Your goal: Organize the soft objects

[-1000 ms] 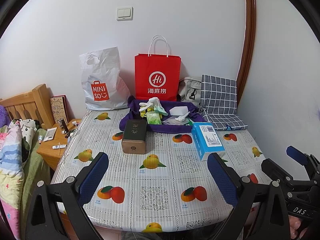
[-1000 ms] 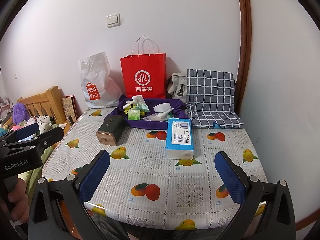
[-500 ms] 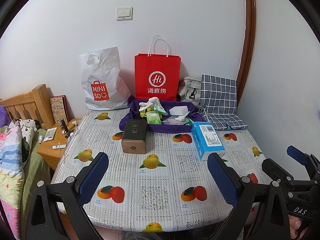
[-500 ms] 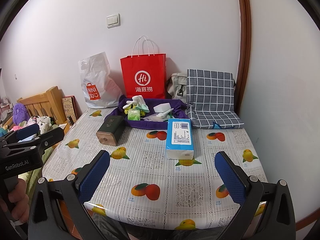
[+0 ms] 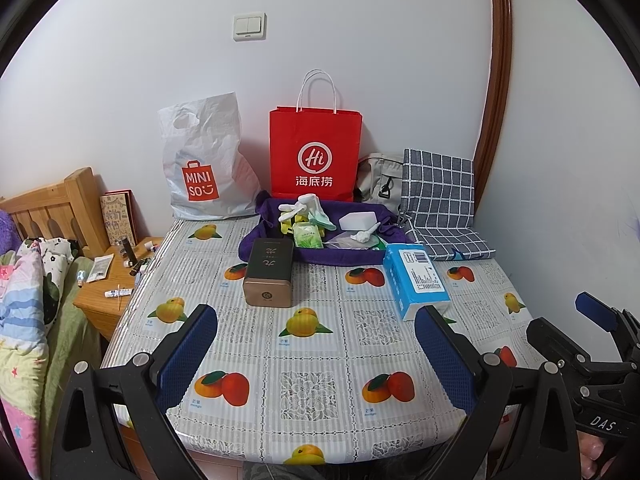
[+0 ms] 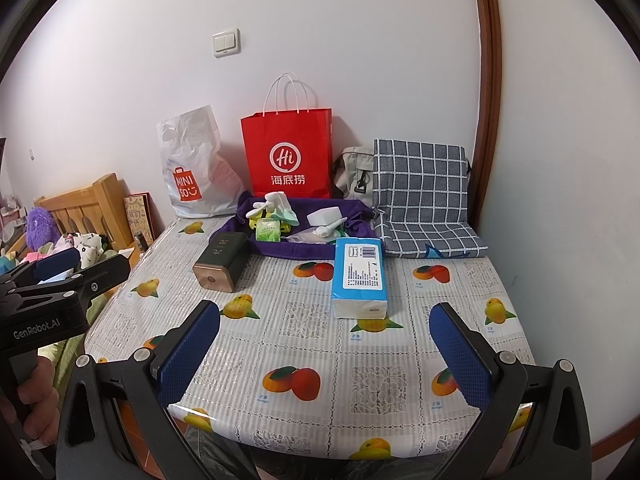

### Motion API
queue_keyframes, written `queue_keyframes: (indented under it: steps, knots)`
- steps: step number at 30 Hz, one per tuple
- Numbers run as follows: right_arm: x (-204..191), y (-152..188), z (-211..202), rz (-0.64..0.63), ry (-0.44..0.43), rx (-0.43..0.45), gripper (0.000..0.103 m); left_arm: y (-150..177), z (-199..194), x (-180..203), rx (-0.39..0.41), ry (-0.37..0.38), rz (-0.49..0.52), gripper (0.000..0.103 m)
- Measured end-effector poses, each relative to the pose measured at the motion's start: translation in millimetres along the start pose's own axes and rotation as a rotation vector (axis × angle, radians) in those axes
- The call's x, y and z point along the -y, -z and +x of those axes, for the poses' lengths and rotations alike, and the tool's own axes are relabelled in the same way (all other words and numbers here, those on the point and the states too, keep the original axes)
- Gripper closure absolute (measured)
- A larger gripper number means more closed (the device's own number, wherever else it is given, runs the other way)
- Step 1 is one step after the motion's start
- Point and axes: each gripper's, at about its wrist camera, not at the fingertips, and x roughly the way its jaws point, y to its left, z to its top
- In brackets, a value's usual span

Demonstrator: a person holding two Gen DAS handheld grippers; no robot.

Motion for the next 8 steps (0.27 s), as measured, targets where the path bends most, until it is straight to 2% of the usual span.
queue_keyframes:
  steps: [8]
  knots:
    - [-0.9,-0.2,2.2,0.002,-0.003,-0.005,0.0,5.9,9.4,0.1,-0.017,-0.005,-0.003,0.003]
